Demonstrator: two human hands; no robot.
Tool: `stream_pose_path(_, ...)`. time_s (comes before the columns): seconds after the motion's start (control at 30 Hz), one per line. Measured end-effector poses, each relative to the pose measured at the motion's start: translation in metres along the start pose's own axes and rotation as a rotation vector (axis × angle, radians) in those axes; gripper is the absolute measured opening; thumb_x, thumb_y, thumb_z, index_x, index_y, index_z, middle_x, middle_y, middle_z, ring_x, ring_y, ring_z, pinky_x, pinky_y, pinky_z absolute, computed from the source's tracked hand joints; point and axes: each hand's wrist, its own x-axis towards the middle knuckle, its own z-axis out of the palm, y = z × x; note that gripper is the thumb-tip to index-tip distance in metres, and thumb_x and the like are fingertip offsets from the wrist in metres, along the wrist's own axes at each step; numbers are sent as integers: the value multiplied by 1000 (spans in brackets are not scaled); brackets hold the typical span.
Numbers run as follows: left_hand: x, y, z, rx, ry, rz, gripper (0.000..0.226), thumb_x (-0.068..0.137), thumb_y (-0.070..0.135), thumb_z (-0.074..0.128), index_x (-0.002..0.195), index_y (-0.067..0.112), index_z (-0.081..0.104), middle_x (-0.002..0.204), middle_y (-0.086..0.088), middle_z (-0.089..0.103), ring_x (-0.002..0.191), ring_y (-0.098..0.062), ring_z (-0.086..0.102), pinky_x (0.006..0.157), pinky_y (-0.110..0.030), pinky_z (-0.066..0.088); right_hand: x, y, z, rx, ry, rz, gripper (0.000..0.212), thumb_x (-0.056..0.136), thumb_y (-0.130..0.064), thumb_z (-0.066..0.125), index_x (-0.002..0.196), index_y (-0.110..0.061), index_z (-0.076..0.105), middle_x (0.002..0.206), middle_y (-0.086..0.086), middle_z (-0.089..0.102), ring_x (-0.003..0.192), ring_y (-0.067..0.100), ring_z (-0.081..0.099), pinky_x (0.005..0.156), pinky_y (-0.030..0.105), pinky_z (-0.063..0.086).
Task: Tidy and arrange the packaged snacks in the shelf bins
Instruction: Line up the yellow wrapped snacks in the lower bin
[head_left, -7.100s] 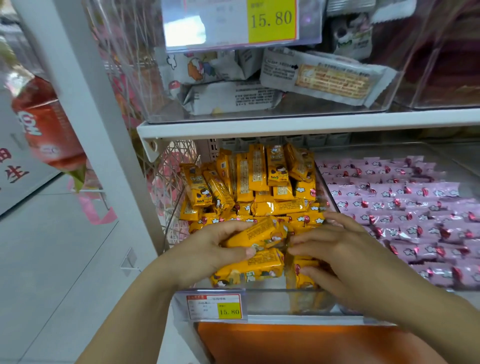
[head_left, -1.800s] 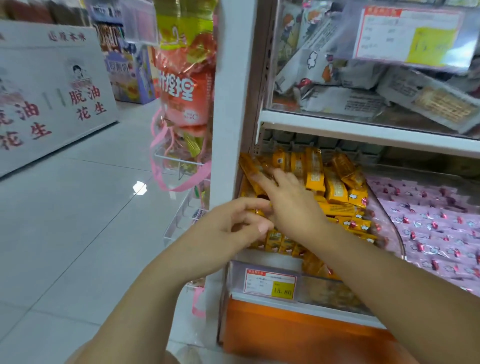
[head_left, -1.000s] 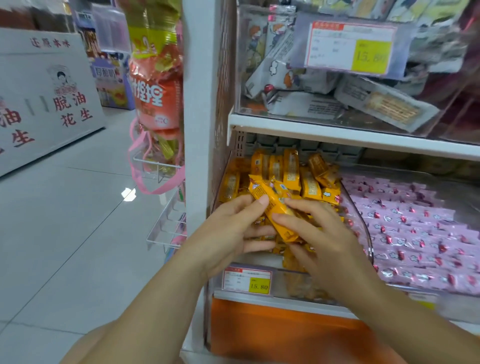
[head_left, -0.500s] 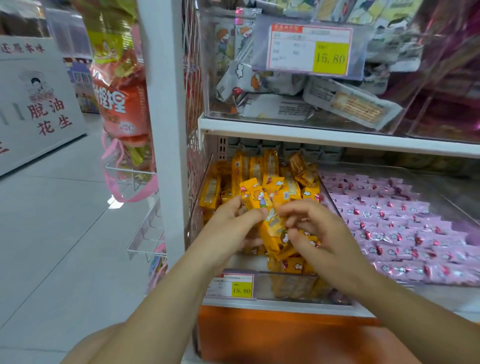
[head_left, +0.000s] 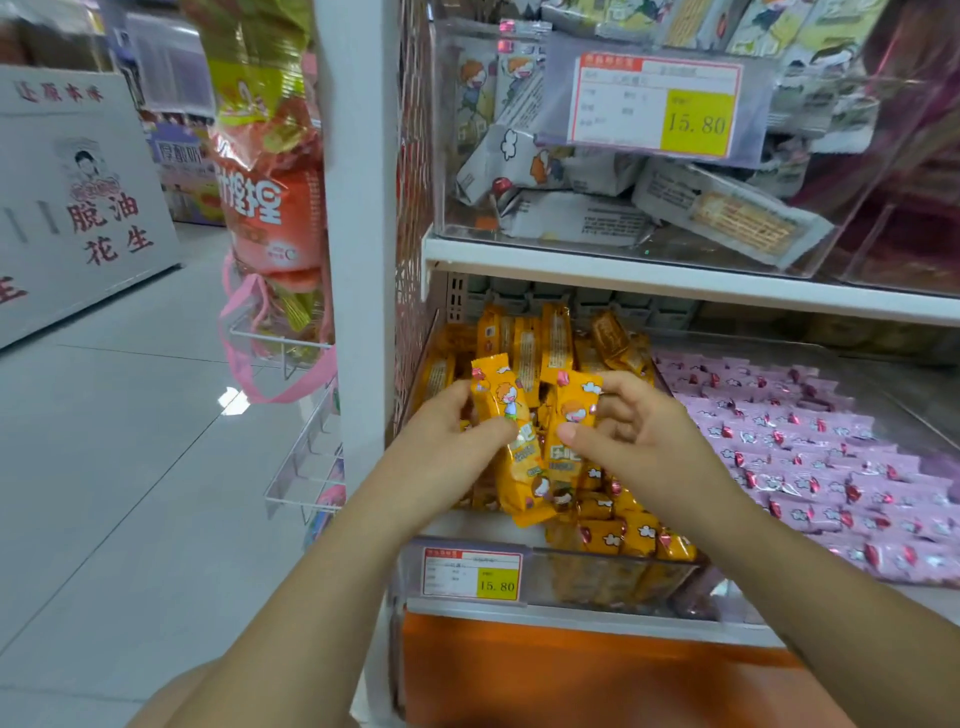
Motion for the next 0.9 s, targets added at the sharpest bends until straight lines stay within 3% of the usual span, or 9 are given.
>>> stream_pose_path(0.1, -1, -5, 1, 214, 26, 112, 22, 84, 23, 65, 101, 33, 57, 92, 16, 67, 83, 4, 62, 74, -12, 47, -7, 2, -5, -293, -40, -32, 29, 82, -28, 71, 106, -33, 54, 80, -16, 62, 74, -5, 57, 67, 8, 45)
stream_pose_path(0.13, -1, -7, 3, 269, 0, 123, 27, 85, 21, 65, 105, 35, 54, 94, 17, 66, 83, 4, 61, 73, -12, 47, -10, 3, -6, -346, -70, -24, 30, 81, -31, 71, 104, -38, 52, 87, -20, 61, 81, -12, 56, 69, 3, 42)
stream_pose_path(0.2, 2, -14, 5, 397, -53, 116, 35, 84, 21, 67, 114, 34, 54, 101, 15, 65, 89, -3, 61, 80, -22, 50, -16, 6, -5, -438, -160, -10, 32, 80, -36, 71, 98, -47, 47, 96, -29, 54, 86, -21, 50, 72, -2, 37)
stream_pose_path(0.33, 8, -28, 14, 575, -157, 51, 45, 82, 21, 69, 122, 31, 53, 105, 8, 65, 95, -12, 61, 86, -34, 52, -22, 15, -4, -732, -302, -171, 23, 81, -45, 68, 103, -39, 64, 89, -22, 56, 94, 2, 44, 85, 17, 29)
stream_pose_path(0.43, 11, -32, 22, 573, -284, 43, 41, 86, 17, 66, 122, 29, 53, 100, 6, 63, 83, -7, 59, 72, -24, 49, -23, 27, -6, -866, -341, -248, 31, 87, -50, 58, 109, -31, 69, 96, -19, 63, 95, 2, 36, 92, 21, 22)
stream_pose_path(0.5, 16, -32, 21, 591, -377, 2, 43, 89, 16, 61, 129, 26, 50, 93, 7, 59, 75, -7, 56, 61, -21, 43, -24, 31, -6, -849, -362, -294, 35, 87, -50, 54, 108, -29, 71, 97, -17, 65, 95, 3, 38, 95, 26, 28)
stream_pose_path(0.6, 20, -27, 20, 532, -504, -109, 42, 94, 15, 51, 134, 26, 46, 92, 1, 59, 90, -23, 64, 84, -40, 53, -24, 29, -11, -741, -387, -281, 27, 90, -37, 60, 111, -25, 70, 98, -14, 63, 93, 3, 50, 88, 23, 40)
stream_pose_path(0.77, 19, -19, 20, 356, -529, -214, 34, 99, 35, 46, 132, 27, 46, 99, 7, 59, 90, -11, 66, 89, -28, 52, -8, 22, -26, -624, 11, -220, 25, 87, -23, 65, 112, -24, 67, 95, -20, 55, 88, -2, 54, 80, 11, 41)
stream_pose_path(0.9, 18, -24, 19, 371, -543, -168, 46, 90, 38, 61, 133, 26, 48, 95, 12, 61, 91, -10, 66, 94, -31, 51, 17, 20, -32, -699, 237, -135, 45, 88, -23, 64, 131, -22, 53, 128, 1, 46, 119, 15, 44, 95, 23, 35)
